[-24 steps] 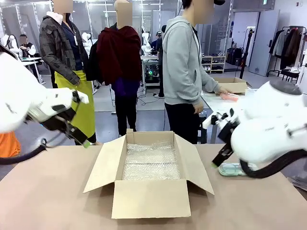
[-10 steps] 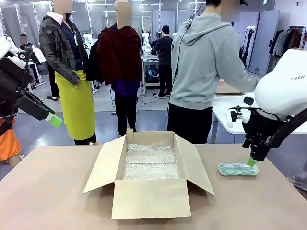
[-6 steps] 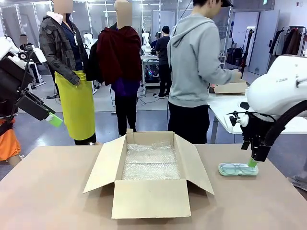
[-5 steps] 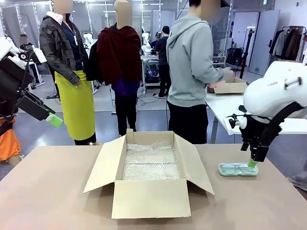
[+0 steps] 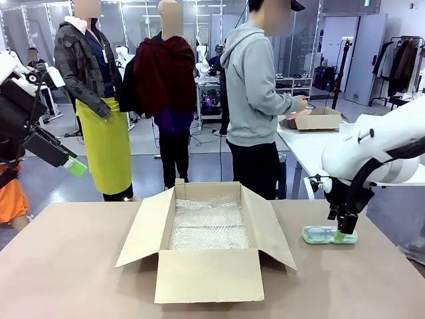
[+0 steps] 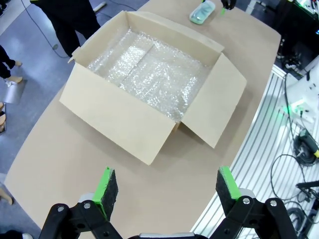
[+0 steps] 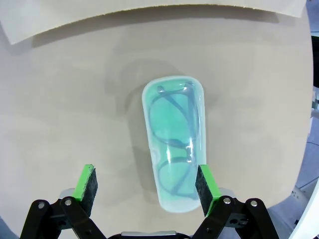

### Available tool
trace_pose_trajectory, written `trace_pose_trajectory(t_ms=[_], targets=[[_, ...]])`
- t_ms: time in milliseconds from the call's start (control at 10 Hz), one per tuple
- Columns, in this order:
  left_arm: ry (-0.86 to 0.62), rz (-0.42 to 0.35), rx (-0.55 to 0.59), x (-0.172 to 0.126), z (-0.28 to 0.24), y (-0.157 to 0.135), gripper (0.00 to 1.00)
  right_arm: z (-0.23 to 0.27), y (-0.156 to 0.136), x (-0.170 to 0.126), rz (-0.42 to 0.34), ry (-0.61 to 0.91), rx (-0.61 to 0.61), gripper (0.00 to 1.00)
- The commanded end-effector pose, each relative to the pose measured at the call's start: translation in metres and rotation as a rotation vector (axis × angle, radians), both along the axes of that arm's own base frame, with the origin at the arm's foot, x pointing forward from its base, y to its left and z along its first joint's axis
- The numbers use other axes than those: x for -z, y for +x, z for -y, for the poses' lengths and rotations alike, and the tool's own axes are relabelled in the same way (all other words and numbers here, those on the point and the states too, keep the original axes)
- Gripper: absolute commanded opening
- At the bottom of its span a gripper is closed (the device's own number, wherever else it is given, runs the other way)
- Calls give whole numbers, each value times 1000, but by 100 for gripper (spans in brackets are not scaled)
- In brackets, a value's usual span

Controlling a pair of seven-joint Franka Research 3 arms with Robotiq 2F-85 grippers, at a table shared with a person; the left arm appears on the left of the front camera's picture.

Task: Pack the glasses set securely to prepare it for shipping.
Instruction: Place the Glasses case inside the Package Box.

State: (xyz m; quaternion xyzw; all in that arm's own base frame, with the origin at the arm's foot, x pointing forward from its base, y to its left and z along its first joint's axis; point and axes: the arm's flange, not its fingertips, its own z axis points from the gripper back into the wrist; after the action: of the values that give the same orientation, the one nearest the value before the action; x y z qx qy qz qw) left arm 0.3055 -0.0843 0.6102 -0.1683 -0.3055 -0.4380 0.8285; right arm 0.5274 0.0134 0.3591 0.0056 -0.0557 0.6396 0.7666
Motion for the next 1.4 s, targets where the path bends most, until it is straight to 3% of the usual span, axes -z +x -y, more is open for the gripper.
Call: trace_pose_trajectory(t_ms=[0,300,700,800,1300], targets=[[-8,3,10,-3,-1,0,100,3,10,14,-10,7,-20,100],[-8,3,10,-3,-1,0,100,6,21,35,10,-6,-36,100],[-8,3,10,-3,-1,0,100,11,37,49,-32,-19,-28,100],[-8,3,10,-3,-1,0,100,13,39,49,-34,-16,-22,95],[-8,3,10,-3,-1,0,100,11,47,46,-50,-30,-18,46]])
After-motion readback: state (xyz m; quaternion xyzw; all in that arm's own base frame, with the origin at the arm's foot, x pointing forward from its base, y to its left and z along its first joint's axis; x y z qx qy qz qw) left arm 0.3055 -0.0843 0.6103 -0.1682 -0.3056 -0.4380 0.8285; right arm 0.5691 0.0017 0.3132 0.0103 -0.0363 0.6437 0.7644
